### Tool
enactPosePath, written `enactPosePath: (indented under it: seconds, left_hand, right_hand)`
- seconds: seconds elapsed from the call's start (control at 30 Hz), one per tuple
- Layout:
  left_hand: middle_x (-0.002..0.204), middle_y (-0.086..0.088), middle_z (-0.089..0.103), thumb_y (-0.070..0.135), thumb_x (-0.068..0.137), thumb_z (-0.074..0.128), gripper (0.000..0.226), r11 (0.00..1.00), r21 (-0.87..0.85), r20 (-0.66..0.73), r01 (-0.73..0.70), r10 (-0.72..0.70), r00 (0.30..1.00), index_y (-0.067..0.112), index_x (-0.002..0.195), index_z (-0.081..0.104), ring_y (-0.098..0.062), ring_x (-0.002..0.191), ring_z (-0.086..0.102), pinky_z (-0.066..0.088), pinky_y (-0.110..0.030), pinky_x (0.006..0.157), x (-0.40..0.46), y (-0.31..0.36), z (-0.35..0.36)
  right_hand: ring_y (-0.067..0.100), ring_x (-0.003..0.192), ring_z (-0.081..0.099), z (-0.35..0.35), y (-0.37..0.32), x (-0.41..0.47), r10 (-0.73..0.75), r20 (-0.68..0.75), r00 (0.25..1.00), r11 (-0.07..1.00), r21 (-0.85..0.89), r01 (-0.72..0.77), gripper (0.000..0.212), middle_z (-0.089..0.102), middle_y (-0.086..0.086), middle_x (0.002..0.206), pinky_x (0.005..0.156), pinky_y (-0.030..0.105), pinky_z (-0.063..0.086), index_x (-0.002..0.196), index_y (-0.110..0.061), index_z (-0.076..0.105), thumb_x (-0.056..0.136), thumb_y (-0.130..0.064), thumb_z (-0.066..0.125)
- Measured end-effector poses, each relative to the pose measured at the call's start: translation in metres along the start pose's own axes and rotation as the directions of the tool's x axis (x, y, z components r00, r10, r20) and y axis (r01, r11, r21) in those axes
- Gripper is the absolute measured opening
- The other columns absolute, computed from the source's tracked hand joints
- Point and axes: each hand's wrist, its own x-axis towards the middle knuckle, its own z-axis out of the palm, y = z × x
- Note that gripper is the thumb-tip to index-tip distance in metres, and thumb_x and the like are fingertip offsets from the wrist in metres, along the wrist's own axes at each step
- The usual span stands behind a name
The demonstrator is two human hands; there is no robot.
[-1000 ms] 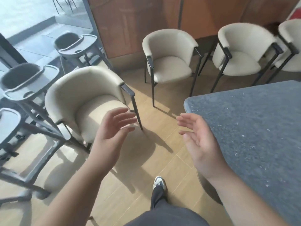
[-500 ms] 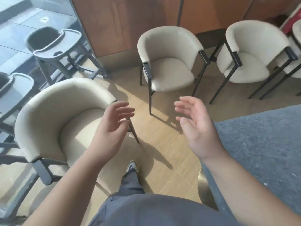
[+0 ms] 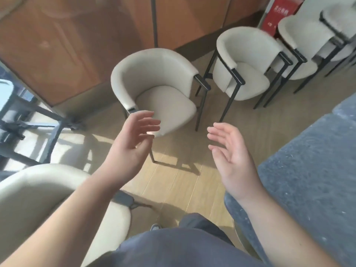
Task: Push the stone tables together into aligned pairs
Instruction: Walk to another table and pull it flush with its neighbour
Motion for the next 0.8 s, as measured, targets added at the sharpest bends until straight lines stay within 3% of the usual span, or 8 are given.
enactPosePath:
  seconds: [0.23, 0.37, 0.57, 0.8]
  left_hand:
    - [0.123, 0.008, 0.064, 0.01, 0.092, 0.045, 0.044, 1.0, 0.001, 0.301, -0.012, 0.011, 0.953, 0.03, 0.13, 0.05, -0.018, 0.122, 0.06, 0.048, -0.05, 0.104, 0.133, -0.004, 0.09]
    - [0.122, 0.013, 0.063, 0.011, 0.09, 0.044, 0.045, 0.997, 0.053, 0.405, -0.054, 0.028, 0.914, 0.032, 0.13, 0.05, -0.018, 0.123, 0.059, 0.047, -0.049, 0.104, 0.219, 0.008, 0.143]
    - [0.126, 0.002, 0.062, 0.009, 0.092, 0.045, 0.045, 0.99, 0.061, 0.487, -0.13, 0.084, 0.869, 0.022, 0.134, 0.047, -0.022, 0.121, 0.06, 0.048, -0.051, 0.102, 0.317, 0.026, 0.202]
    - [0.125, 0.0, 0.063, 0.001, 0.092, 0.047, 0.044, 0.991, 0.059, 0.672, -0.117, 0.047, 0.739, 0.021, 0.131, 0.049, -0.02, 0.118, 0.062, 0.048, -0.051, 0.103, 0.396, 0.016, 0.287]
  right_hand:
    - [0.003, 0.128, 0.053, -0.075, 0.042, 0.071, 0.097, -0.282, 0.955, 0.995, -0.008, -0.103, 0.047, 0.057, -0.013, 0.133, 0.107, 0.03, 0.046, 0.134, -0.024, 0.047, 0.098, 0.005, 0.046]
    - [0.0, 0.128, 0.051, -0.123, 0.063, 0.133, 0.144, -0.332, 0.932, 0.987, -0.016, -0.158, 0.046, 0.055, -0.015, 0.133, 0.11, 0.033, 0.045, 0.135, -0.026, 0.047, 0.098, 0.002, 0.046]
    - [0.0, 0.126, 0.052, -0.183, 0.067, 0.226, 0.125, -0.404, 0.906, 0.992, 0.031, -0.123, 0.046, 0.056, -0.009, 0.134, 0.108, 0.03, 0.046, 0.136, -0.024, 0.047, 0.097, 0.002, 0.046]
    - [0.001, 0.126, 0.054, -0.233, 0.093, 0.242, 0.205, -0.629, 0.75, 0.979, 0.121, -0.166, 0.047, 0.057, -0.009, 0.133, 0.105, 0.03, 0.047, 0.134, -0.026, 0.048, 0.097, 0.002, 0.047]
